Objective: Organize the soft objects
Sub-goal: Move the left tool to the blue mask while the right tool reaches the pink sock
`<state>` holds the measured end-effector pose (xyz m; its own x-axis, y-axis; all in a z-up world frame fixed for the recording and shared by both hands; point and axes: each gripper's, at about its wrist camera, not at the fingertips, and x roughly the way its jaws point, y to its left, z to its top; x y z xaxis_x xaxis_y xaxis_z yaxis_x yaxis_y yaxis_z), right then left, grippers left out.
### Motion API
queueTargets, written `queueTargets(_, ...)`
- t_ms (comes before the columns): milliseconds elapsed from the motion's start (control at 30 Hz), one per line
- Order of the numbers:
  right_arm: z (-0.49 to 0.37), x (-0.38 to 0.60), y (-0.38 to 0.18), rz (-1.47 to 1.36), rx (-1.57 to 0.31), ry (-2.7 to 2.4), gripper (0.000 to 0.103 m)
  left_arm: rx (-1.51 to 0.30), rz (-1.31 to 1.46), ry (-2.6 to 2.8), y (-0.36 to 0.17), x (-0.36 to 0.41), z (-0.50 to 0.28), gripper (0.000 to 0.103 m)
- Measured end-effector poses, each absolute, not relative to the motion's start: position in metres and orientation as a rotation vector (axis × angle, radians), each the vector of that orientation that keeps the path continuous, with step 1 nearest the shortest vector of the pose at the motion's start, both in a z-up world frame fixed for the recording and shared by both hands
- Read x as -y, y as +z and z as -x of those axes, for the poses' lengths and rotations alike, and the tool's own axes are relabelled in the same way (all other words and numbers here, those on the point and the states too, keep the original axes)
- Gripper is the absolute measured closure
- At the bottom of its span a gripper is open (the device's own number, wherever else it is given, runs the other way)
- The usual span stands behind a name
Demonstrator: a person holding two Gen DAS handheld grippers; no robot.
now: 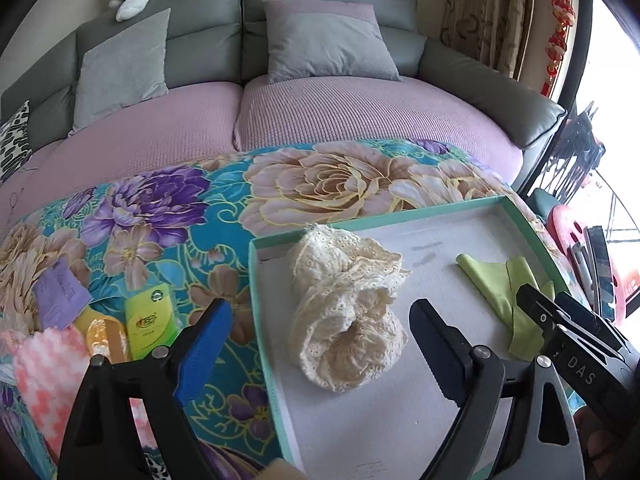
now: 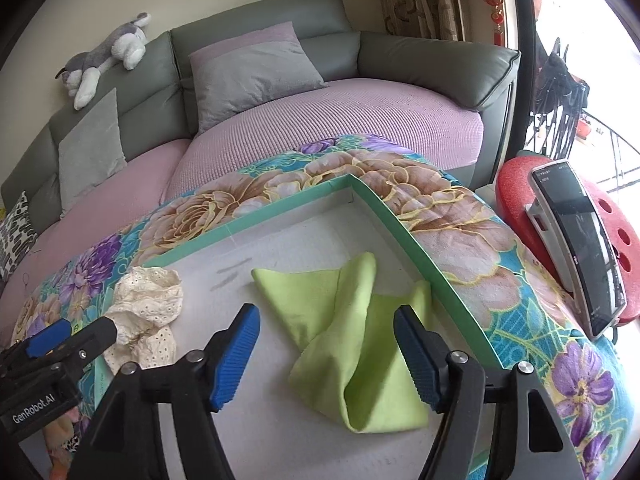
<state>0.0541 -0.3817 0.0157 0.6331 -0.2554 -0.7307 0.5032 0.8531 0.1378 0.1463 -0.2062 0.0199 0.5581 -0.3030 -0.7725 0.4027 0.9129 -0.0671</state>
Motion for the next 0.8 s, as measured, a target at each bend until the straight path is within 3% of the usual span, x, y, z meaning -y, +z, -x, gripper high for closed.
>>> queueTargets(167, -0.05, 0.379, 0.016, -0.331, -0.788, -0.438, 0.012, -0.871, -0.1, -0.361, 0.018, 0.188, -0.145, 0.01)
queueTargets(267, -0.048, 0.376, 0.017, -0.304, -0.791, -0.446, 0.0, -0.876, -0.086, -0.316, 0.015, 0.175, -0.146, 0.0)
queueTargets(800, -0.032, 0.341, 0.017, -0.261, -0.849, -0.447, 0.0, -0.839, -0.01, -0.176, 0.029, 0.092, -0.117, 0.0)
